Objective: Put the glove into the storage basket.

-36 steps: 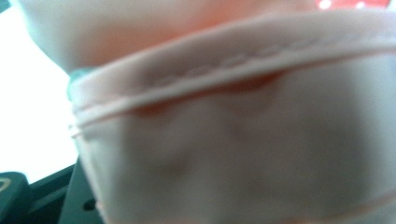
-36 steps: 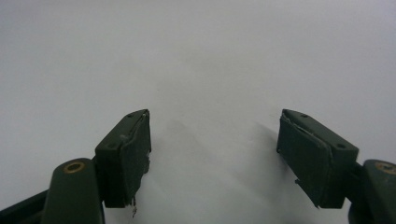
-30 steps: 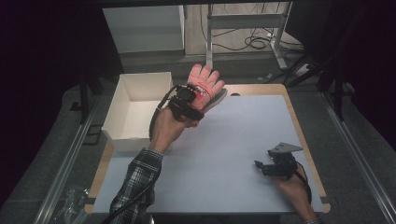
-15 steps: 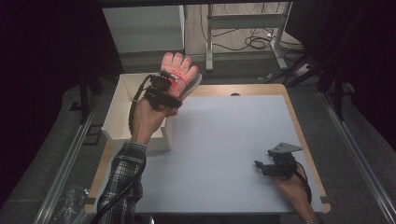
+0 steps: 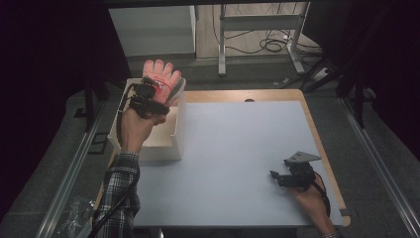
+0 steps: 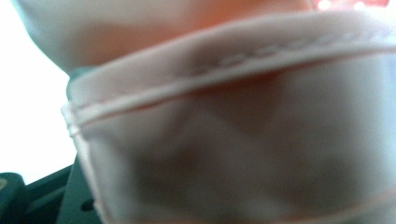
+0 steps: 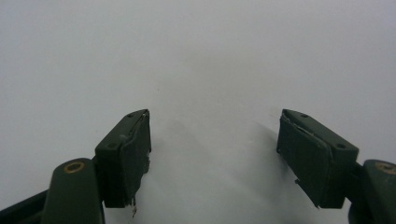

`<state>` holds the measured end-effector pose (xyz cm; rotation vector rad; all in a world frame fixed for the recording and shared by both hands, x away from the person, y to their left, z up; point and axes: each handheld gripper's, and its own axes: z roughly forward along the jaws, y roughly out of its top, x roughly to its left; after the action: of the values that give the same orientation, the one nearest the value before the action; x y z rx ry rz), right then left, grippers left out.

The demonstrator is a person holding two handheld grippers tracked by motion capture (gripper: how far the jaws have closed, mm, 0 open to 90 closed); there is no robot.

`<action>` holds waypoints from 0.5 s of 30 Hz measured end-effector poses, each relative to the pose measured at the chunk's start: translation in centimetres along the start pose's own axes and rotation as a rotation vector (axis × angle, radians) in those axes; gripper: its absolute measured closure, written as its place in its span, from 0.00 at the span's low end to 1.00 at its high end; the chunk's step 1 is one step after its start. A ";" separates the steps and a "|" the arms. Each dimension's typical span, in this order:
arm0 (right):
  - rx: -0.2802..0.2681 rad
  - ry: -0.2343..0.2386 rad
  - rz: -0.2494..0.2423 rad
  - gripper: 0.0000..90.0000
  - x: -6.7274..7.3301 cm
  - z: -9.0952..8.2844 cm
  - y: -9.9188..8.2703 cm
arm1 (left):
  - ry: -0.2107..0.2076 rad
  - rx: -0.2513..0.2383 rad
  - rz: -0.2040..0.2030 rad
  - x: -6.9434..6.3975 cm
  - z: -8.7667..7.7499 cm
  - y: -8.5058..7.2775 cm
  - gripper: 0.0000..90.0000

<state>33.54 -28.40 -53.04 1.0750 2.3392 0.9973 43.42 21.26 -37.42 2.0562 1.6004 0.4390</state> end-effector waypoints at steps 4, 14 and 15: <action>0.000 -0.001 0.000 0.29 0.0 0.0 0.0 | 0.020 0.009 -0.016 0.9 0.8 -0.6 0.43; 0.000 -0.001 0.000 0.29 0.0 0.0 0.0 | 0.037 0.041 -0.039 1.2 4.2 -2.0 0.43; 0.000 -0.001 0.000 0.29 0.0 0.0 0.0 | 0.040 0.045 -0.039 1.3 4.6 -2.1 0.43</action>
<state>33.54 -28.40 -53.04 1.0755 2.3383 0.9968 44.54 22.01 -42.49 2.0574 1.6862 0.4365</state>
